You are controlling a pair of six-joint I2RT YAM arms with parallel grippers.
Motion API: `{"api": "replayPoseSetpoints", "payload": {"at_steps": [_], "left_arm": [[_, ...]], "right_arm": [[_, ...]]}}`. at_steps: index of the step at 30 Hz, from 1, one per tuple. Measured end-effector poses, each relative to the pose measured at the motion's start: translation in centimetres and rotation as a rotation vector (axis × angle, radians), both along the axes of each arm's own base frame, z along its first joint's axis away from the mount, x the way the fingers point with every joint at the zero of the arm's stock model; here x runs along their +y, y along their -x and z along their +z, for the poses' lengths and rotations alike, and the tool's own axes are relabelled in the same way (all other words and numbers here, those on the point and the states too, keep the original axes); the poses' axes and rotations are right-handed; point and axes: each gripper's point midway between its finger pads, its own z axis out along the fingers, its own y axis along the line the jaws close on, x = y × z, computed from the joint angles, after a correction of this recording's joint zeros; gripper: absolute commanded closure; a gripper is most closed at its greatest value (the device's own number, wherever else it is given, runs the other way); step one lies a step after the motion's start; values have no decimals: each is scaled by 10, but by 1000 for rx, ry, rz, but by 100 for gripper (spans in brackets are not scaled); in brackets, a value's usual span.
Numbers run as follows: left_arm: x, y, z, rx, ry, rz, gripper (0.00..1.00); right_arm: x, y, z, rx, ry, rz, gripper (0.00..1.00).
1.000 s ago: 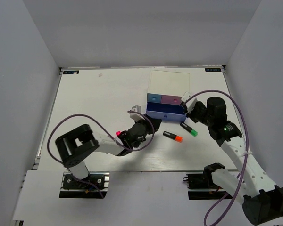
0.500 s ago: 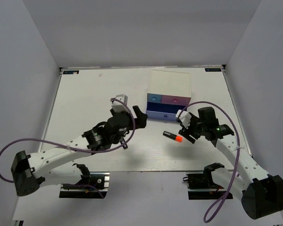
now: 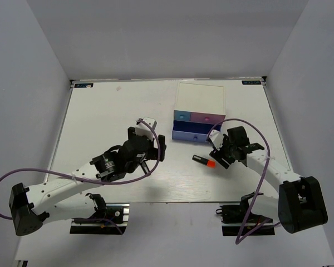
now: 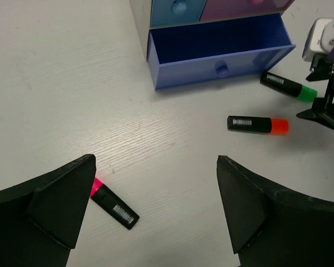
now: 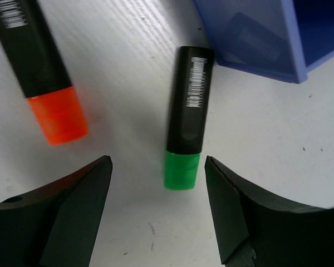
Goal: Sort the stationery into containers
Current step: Pick up the stationery from the center of the board.
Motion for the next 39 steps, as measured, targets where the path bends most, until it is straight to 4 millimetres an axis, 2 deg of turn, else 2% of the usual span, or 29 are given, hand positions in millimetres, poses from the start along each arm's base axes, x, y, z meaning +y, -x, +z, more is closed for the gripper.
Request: {"api": "replayPoseSetpoints", "payload": {"at_steps": [5, 8, 16, 19, 23, 28, 32, 37, 39], "left_arm": [[8, 1, 6, -46, -60, -31, 0], [13, 0, 6, -63, -93, -36, 0], [20, 2, -4, -66, -158, -51, 0], [21, 2, -5, -68, -165, -54, 0], [21, 2, -4, -72, -167, -57, 0], [22, 1, -2, -77, -167, -51, 0], [27, -1, -5, -77, -179, -23, 0], [30, -4, -20, -48, -233, 5, 0], [31, -4, -27, -34, -254, 10, 0]], "right_arm": [[-7, -12, -7, -12, 23, -63, 28], [-12, -16, -16, 13, 42, -98, 32], [-15, -34, -18, 54, 16, -142, 46], [-13, -30, -20, 83, -9, -115, 52], [-6, -19, -21, 123, -54, -44, 54], [2, 11, -21, 176, -91, 50, 67], [8, 27, -6, 164, -131, 100, 77], [18, 27, 37, 49, -183, 159, 79], [24, 21, 61, -14, -202, 194, 79]]}}
